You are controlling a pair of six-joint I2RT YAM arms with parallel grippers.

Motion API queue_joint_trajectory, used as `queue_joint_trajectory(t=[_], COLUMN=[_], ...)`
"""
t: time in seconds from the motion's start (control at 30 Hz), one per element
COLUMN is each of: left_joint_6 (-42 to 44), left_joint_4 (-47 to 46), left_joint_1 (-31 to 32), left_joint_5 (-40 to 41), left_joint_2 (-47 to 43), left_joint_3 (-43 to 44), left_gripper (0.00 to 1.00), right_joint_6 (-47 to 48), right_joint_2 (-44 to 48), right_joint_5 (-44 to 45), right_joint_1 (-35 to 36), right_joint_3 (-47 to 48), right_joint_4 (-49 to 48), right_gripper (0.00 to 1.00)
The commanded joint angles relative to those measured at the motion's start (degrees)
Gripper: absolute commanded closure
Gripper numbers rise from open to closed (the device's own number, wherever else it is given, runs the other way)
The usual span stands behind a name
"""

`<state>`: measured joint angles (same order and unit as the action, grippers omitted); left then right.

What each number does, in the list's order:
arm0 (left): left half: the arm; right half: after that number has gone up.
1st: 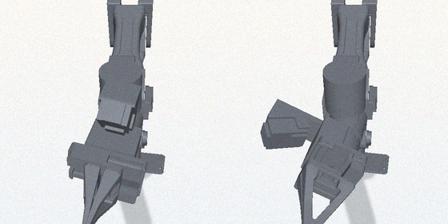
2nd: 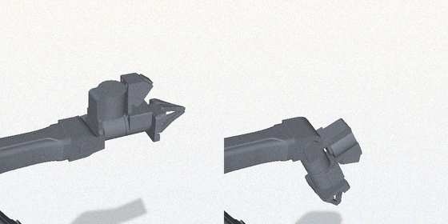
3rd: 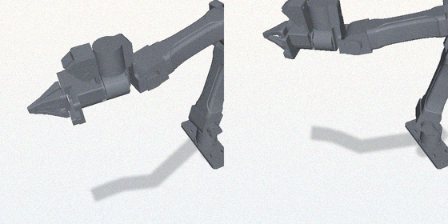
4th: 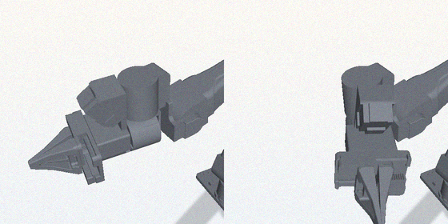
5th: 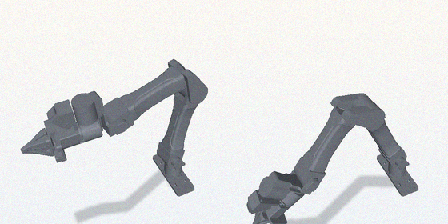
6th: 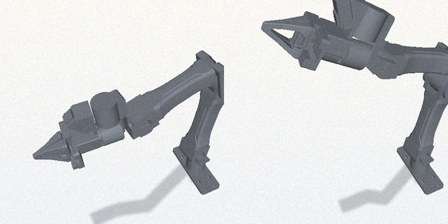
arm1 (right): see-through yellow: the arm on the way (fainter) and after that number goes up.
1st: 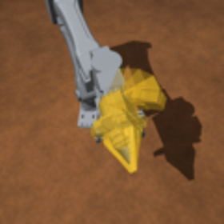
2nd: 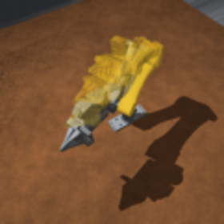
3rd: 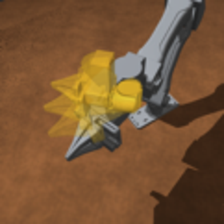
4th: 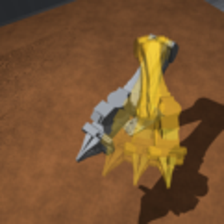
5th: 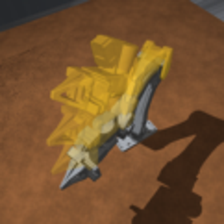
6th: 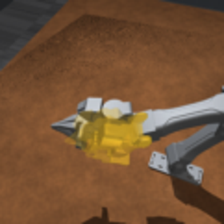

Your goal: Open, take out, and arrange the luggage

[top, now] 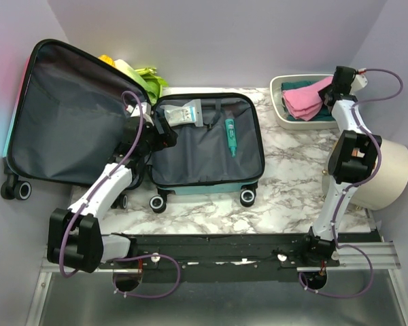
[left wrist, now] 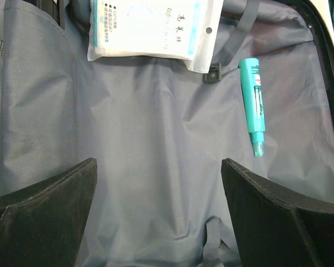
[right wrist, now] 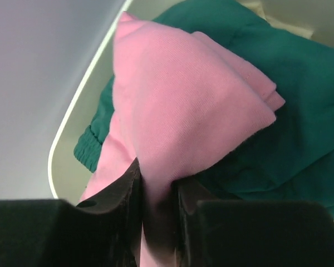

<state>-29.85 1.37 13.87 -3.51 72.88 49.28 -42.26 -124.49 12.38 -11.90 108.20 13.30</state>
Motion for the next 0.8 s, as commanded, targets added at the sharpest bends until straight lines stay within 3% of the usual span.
queue_joint_trajectory(t=[0.0,0.07,0.17,0.37,0.43,0.5,0.57,0.67,0.77], left_joint_6=[-0.13,-0.21,-0.30,-0.56,-0.65,-0.56,-0.56,-0.74,-0.83], left_joint_4=[-0.84,-0.31,-0.84,-1.10,-1.10,-2.49,-2.77,-3.04,-2.77], left_joint_1=[-0.33,-0.33,-0.33,-0.33,-0.33,-0.33,-0.33,-0.33,-0.33], left_joint_5=[-0.62,-0.62,-0.62,-1.85,-2.12,-2.29,-2.55,-2.73,-2.73], left_joint_2=[-1.69,-2.13,-3.53,-5.03,-5.12,-5.21,-4.94,-4.24,-3.89], left_joint_3=[-0.41,-0.41,-1.46,-1.64,-1.73,-1.90,-1.90,-1.73,-1.47], left_gripper=[0.01,0.01,0.01,0.01,0.01,0.01,0.01,0.01,0.01], right_joint_6=[-3.35,-3.71,-3.09,2.53,3.50,6.90,11.13,14.65,15.80], right_joint_2=[1.61,4.07,8.54,13.65,15.32,16.46,16.21,10.95,5.06], right_joint_5=[1.15,3.42,6.85,7.22,7.04,3.89,-3.98,-14.00,-17.56], right_joint_1=[-0.32,-0.32,-0.32,-0.32,-0.32,-0.32,-0.14,-0.23,-0.23], right_joint_3=[-3.08,-5.27,-7.47,-7.22,-6.95,-6.86,-6.87,-0.55,4.46], right_joint_4=[-0.21,-0.12,-0.29,-0.82,-1.08,-2.39,-7.84,-6.71,-6.27], right_gripper=[0.63,0.47,0.34,0.17,0.15,0.00,0.00,0.00,0.00])
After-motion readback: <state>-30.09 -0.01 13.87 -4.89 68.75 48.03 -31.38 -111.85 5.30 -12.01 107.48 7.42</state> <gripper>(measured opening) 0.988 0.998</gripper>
